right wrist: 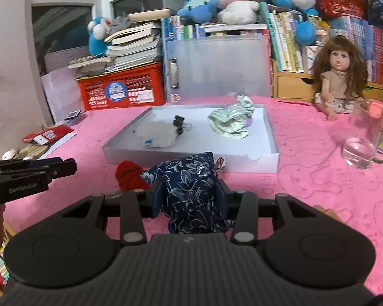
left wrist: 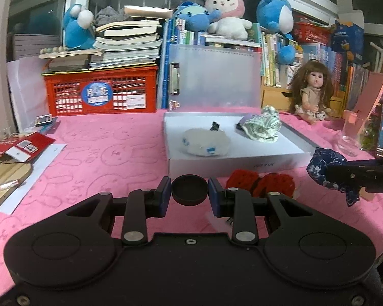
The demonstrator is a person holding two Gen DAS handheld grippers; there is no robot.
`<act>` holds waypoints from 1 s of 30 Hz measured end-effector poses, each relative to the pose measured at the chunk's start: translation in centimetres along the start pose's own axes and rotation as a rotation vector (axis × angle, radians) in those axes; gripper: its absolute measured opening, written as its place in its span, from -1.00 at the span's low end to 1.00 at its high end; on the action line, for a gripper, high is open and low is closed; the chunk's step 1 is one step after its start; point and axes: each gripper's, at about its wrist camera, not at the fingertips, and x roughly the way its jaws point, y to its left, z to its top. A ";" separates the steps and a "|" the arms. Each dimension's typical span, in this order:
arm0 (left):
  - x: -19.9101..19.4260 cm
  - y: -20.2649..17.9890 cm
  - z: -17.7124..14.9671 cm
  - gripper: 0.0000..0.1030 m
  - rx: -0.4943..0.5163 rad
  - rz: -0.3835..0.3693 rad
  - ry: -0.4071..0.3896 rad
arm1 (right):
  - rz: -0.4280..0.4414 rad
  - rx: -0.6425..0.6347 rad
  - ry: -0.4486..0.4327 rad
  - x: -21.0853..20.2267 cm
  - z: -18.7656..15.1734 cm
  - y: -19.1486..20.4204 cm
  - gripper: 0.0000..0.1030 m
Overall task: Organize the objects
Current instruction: 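Carry the black disc and blue floral cloth over the white box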
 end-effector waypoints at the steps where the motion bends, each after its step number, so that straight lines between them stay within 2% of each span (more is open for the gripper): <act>1: 0.3 0.0 0.3 -0.42 -0.010 -0.012 0.005 | -0.009 0.007 0.000 0.1 0.2 -0.2 -0.10; 7: 2.4 0.4 2.6 -0.42 -0.064 -0.034 0.021 | -0.060 0.072 -0.001 1.0 2.4 -1.8 -0.10; 13: 4.5 0.1 5.3 -0.42 -0.073 -0.054 -0.005 | -0.106 0.100 -0.009 2.9 4.9 -3.1 -0.10; 19: 7.4 -0.6 7.1 -0.42 -0.070 -0.075 0.011 | -0.097 0.141 0.004 5.1 6.7 -4.7 -0.10; 30: 13.0 -1.3 7.9 -0.42 -0.066 -0.075 0.081 | -0.076 0.112 0.067 9.6 7.8 -5.5 -0.10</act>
